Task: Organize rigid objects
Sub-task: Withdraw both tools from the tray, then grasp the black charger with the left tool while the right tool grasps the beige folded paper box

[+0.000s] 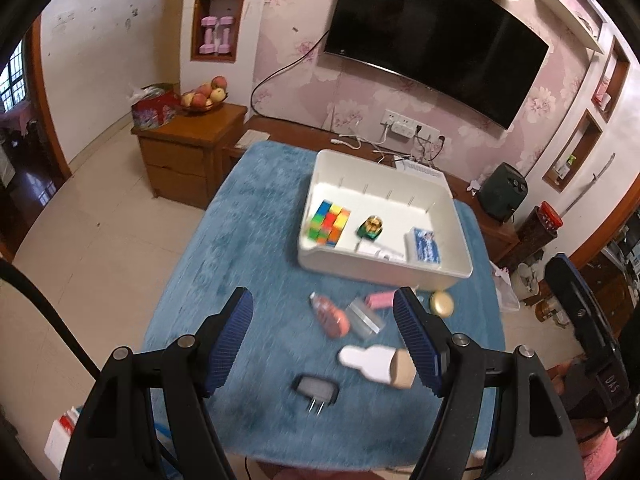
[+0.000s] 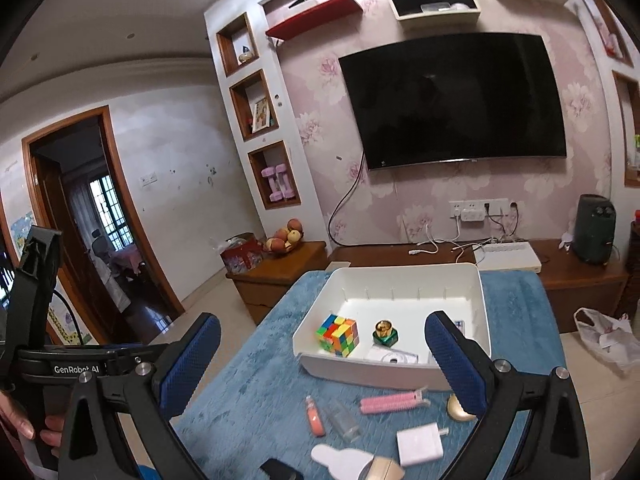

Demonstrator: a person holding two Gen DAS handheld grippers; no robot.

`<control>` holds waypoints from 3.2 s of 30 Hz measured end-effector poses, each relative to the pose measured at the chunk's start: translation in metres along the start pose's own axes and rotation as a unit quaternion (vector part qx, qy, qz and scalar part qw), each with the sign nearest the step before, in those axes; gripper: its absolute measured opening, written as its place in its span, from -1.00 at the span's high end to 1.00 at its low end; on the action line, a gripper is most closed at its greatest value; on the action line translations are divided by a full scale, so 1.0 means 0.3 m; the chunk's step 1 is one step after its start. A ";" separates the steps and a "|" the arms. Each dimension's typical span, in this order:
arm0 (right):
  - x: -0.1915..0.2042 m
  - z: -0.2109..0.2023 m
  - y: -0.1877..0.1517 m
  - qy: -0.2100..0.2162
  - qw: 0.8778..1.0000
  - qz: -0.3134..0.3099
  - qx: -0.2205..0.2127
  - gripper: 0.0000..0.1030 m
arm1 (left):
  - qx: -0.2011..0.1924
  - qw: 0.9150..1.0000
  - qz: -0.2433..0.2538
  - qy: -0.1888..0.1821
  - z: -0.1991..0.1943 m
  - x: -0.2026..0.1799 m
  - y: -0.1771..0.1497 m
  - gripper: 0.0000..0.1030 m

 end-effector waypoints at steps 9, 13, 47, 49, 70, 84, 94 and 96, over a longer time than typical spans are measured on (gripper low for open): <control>0.098 -0.117 -0.133 -0.002 1.000 -0.025 0.017 -0.99 | 0.030 0.999 -0.032 0.019 -0.058 0.100 -0.184 -0.47; 0.125 -0.158 -0.182 0.002 0.999 -0.042 0.029 -0.99 | 0.053 0.997 -0.037 0.035 -0.068 0.121 -0.245 -0.47; -0.117 0.122 -0.413 0.130 0.913 -0.287 0.258 -0.99 | 0.260 0.950 -0.139 0.099 0.401 -0.083 -0.376 -0.59; -0.142 0.156 -0.428 0.147 0.906 -0.278 0.283 -0.99 | 0.270 0.946 -0.148 0.104 0.435 -0.085 -0.378 -0.59; -0.247 0.405 -0.584 0.152 0.869 -0.216 0.418 -0.99 | 0.346 0.909 -0.185 0.145 0.744 -0.038 -0.359 -0.59; -0.232 0.476 -0.626 0.156 0.866 -0.240 0.411 -0.75 | 0.364 0.896 -0.209 0.143 0.847 -0.008 -0.373 -0.59; -0.219 0.460 -0.642 0.147 0.861 -0.305 0.380 -0.25 | 0.356 0.898 -0.215 0.145 0.858 -0.030 -0.354 -0.31; -0.231 0.464 -0.635 0.146 0.864 -0.292 0.383 -0.22 | 0.355 0.897 -0.218 0.147 0.847 -0.025 -0.353 -0.20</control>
Point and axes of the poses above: each gripper's, at about its wrist camera, not at the fingertips, and z roughly the way its jaws point, x to its left, y to its top, the point moved 1 cm from there along z, roughly the way its jaws point, and after that the axes turned 4 degrees about z, right-handed, at the moved point
